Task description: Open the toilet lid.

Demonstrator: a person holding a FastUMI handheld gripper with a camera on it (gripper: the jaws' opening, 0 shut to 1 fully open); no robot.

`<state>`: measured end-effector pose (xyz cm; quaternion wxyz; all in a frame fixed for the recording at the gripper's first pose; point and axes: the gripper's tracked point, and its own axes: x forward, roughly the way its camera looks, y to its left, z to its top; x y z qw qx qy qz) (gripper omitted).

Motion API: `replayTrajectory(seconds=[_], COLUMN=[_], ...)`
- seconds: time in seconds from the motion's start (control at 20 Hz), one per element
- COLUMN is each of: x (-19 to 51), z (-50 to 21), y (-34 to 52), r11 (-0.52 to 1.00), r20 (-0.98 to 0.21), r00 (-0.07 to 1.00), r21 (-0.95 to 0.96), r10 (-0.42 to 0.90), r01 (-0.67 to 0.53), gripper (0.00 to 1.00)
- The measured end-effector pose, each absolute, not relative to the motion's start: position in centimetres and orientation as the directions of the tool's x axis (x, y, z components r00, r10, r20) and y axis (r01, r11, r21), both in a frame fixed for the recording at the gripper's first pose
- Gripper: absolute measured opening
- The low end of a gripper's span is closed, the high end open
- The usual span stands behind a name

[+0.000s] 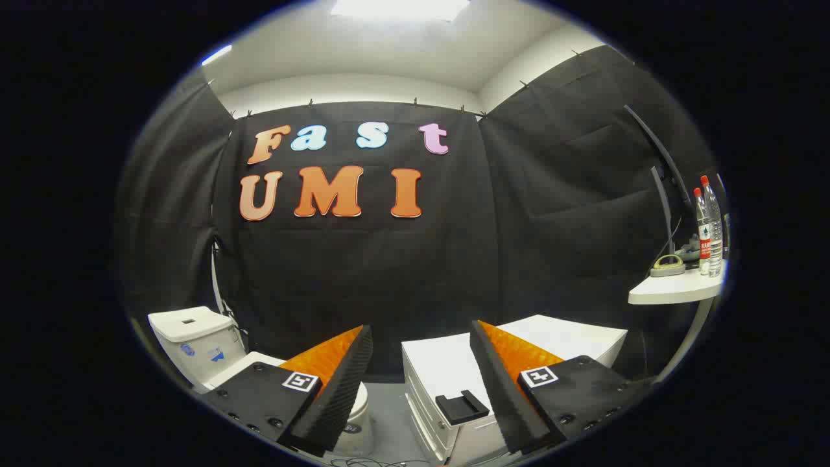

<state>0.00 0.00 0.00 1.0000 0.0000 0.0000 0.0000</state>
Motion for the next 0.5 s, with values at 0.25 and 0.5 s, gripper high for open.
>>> replayTrajectory(seconds=[0.25,0.5], x=[0.3,0.4], z=[-0.1,-0.3], y=[-1.7,-2.0], r11=[0.998,0.997], r20=[-0.009,-0.016], r00=[0.998,0.997], r21=[-0.008,-0.02], r10=[-0.057,-0.077], r01=[0.057,0.076], gripper=[0.97,0.97])
